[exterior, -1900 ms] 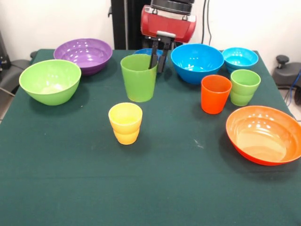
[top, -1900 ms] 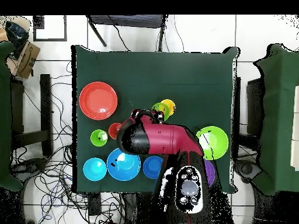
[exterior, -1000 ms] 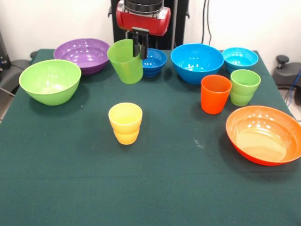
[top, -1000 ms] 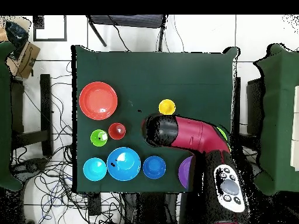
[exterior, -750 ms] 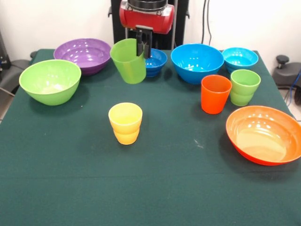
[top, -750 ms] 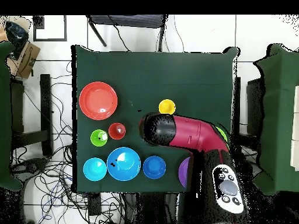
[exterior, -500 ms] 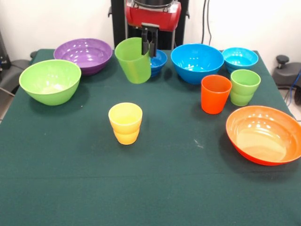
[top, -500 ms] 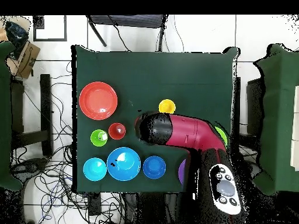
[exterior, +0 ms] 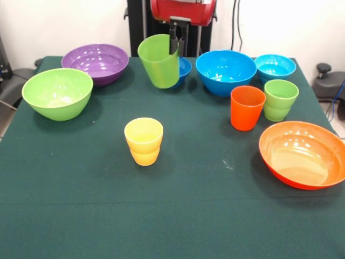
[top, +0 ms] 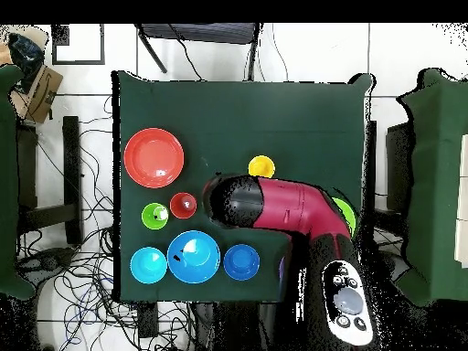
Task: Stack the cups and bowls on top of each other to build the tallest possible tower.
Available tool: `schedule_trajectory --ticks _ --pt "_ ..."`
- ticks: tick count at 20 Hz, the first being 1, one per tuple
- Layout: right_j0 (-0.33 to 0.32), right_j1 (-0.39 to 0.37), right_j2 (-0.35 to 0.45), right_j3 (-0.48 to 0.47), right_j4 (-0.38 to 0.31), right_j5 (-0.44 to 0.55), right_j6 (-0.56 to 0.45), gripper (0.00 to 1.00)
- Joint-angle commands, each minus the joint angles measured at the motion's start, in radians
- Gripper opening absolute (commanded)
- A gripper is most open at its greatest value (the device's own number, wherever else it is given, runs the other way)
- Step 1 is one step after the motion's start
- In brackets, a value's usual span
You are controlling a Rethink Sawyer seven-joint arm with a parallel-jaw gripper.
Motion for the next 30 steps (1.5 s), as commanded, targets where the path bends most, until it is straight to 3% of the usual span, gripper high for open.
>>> schedule_trajectory --ticks 1,6,9,13,17,25,30 --pt "0.022 0.012 0.090 0.028 -0.047 0.061 -0.047 0.00" --pt "-0.010 0.057 0.128 0.067 0.014 0.047 -0.021 0.00" --pt "-0.015 0.075 0.125 0.046 -0.019 0.015 -0.036 0.00" --pt "0.024 0.112 0.087 0.002 -0.068 -0.054 0.011 0.00" --pt "0.047 0.156 0.070 -0.008 -0.067 -0.118 0.061 0.00" --pt "0.101 0.189 0.006 0.033 -0.058 -0.257 0.140 0.00" --pt "0.099 0.180 -0.006 0.073 -0.044 -0.297 0.127 0.00"
